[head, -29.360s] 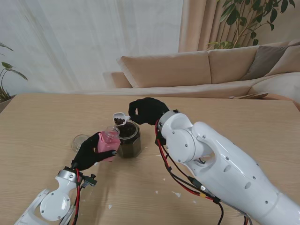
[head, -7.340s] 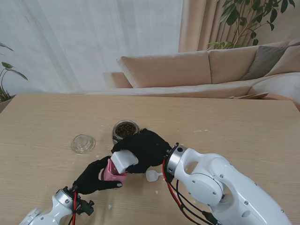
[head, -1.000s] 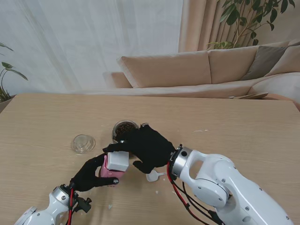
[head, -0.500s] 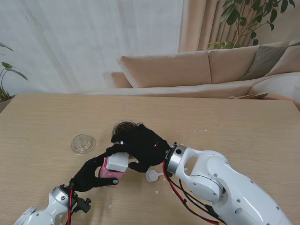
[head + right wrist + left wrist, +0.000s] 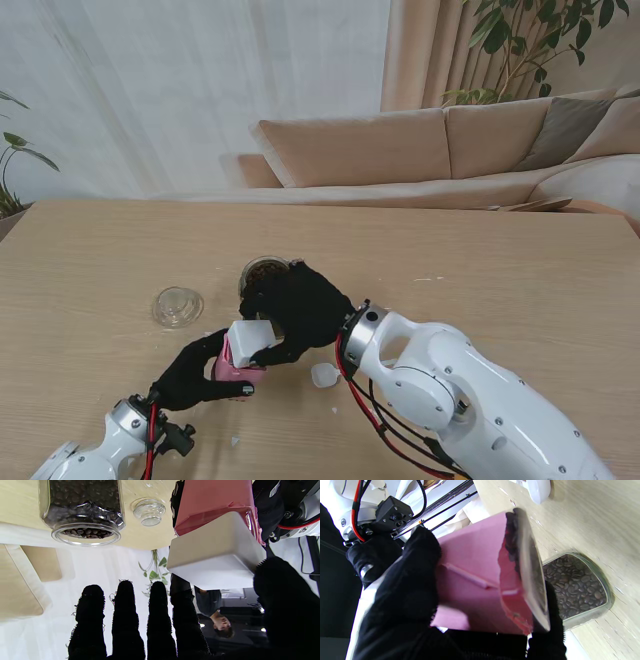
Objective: Portion coffee beans from the glass jar into the coffee jar
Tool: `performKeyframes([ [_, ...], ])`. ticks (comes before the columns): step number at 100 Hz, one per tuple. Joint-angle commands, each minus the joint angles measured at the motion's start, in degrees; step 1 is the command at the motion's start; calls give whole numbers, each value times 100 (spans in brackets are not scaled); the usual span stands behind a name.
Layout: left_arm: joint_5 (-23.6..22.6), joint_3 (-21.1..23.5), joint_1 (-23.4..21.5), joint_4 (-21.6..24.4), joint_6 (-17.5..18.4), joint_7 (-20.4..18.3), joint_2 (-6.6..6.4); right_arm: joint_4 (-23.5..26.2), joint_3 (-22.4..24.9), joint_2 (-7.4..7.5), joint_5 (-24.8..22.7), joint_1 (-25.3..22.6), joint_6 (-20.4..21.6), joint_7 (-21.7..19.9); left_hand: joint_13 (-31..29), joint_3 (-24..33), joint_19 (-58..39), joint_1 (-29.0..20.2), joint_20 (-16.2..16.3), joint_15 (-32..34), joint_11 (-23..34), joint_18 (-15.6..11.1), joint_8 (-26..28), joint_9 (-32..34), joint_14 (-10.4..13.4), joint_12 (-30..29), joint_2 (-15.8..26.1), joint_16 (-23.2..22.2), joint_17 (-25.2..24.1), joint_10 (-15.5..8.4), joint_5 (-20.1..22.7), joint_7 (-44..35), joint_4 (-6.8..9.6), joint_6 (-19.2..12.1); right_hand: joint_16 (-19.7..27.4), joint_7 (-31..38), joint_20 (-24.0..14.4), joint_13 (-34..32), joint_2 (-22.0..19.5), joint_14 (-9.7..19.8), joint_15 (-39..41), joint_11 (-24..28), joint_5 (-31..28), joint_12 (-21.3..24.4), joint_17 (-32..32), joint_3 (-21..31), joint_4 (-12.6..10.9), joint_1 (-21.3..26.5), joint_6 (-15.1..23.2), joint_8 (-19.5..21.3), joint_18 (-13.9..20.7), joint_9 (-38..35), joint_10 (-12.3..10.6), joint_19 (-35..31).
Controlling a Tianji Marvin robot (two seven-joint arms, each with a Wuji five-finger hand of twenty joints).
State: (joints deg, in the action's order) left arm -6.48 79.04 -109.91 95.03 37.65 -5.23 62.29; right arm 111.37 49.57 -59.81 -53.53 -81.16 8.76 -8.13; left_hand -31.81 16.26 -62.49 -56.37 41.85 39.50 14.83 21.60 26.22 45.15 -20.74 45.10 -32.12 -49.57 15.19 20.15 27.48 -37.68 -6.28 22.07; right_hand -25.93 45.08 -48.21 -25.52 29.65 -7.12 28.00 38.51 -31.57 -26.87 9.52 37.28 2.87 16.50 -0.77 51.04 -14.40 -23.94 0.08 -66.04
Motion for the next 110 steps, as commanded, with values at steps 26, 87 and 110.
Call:
performKeyframes([
  [26, 23, 5, -31, 42, 35, -87, 27, -79, -148, -76, 134, 63, -284, -134, -30, 1419, -94, -1554, 73, 45, 594, -59, 373, 426, 89, 391, 953, 24, 41, -745, 417, -1118, 76, -1213, -147, 969, -58, -48, -654, -133, 217, 18, 416, -90, 38, -82, 70, -832, -366, -242, -55, 56, 263, -218],
  [87, -45, 8, 28, -9, -48, 3, 56, 541, 863, 20, -387, -920, 519, -123, -36, 1421, -90, -1550, 71, 48, 592, -70, 372, 420, 98, 391, 952, 23, 36, -755, 411, -1114, 74, -1218, 359, -2729, 408, 162, -573, 101, -840, -1177, 1641, 889, -387, 13, -1040, 1615, 1452, -2144, -147, 429, -251, 764],
  [110, -9, 15, 8, 9, -16, -46, 42, 460, 852, 58, -741, -804, 872, -90, -27, 1414, -91, -1542, 72, 48, 588, -71, 372, 415, 99, 389, 952, 24, 34, -749, 416, -1115, 74, -1215, 415, -2759, 512, 369, 854, 173, -821, -866, 2123, 962, -432, 1857, -80, 1831, 1788, -1681, 20, 1129, -328, 899],
])
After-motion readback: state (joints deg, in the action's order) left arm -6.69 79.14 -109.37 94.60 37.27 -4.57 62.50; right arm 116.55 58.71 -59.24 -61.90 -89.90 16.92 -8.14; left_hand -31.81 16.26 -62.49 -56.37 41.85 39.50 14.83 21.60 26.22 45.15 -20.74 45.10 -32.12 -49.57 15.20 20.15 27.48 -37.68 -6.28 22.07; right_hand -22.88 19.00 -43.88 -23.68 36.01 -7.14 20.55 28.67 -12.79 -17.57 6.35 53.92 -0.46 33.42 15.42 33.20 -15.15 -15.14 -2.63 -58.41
